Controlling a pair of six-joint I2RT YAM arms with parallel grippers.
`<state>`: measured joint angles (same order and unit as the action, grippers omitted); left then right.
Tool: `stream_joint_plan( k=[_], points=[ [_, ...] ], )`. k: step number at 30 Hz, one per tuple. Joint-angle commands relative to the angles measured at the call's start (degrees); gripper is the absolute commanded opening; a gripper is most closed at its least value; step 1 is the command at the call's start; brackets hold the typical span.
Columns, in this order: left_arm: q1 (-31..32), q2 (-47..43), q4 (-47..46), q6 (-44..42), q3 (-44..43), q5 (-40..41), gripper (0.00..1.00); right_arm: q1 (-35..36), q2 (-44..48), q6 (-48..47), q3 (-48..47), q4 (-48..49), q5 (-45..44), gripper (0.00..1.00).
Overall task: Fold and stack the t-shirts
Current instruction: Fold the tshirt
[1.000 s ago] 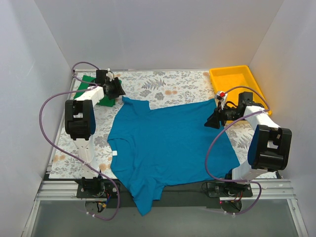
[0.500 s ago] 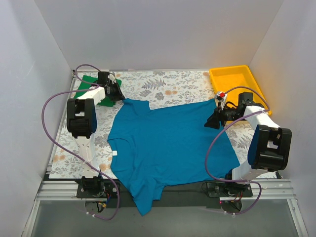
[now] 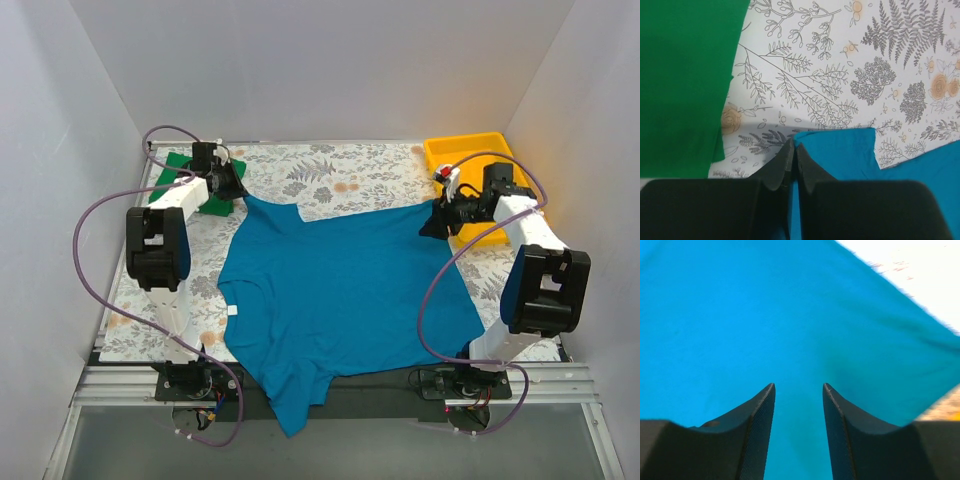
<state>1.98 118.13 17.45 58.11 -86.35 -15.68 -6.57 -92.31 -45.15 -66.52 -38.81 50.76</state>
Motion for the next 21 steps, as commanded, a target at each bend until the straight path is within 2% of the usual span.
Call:
stream_joint_plan(
  k=[1, 5, 10, 18, 21],
  points=[
    [-0.3, -9.1, -3.4, -0.4, 3.4, 5.5, 0.0, 0.9, -2.5, 4.0, -7.0, 0.6, -7.0, 0.48],
    [-1.7, -12.4, -5.1, 0.8, 7.2, 7.3, 0.0, 2.3, -5.5, 10.1, -12.0, 2.4, -13.0, 0.47],
    [-4.3, -14.2, -5.4, 1.7, 8.0, 8.0, 0.0, 4.5, -10.9, 12.3, -17.8, 4.1, -20.4, 0.47],
    [-6.3, -13.5, -5.7, 1.7, 6.8, 5.3, 0.0, 6.5, -22.7, 12.5, -29.4, 3.7, -21.5, 0.48],
    [-6.3, -12.0, -5.6, 1.5, 6.1, 3.2, 0.0, 9.3, -27.9, 14.6, -35.9, 3.8, -21.1, 0.49]
  ],
)
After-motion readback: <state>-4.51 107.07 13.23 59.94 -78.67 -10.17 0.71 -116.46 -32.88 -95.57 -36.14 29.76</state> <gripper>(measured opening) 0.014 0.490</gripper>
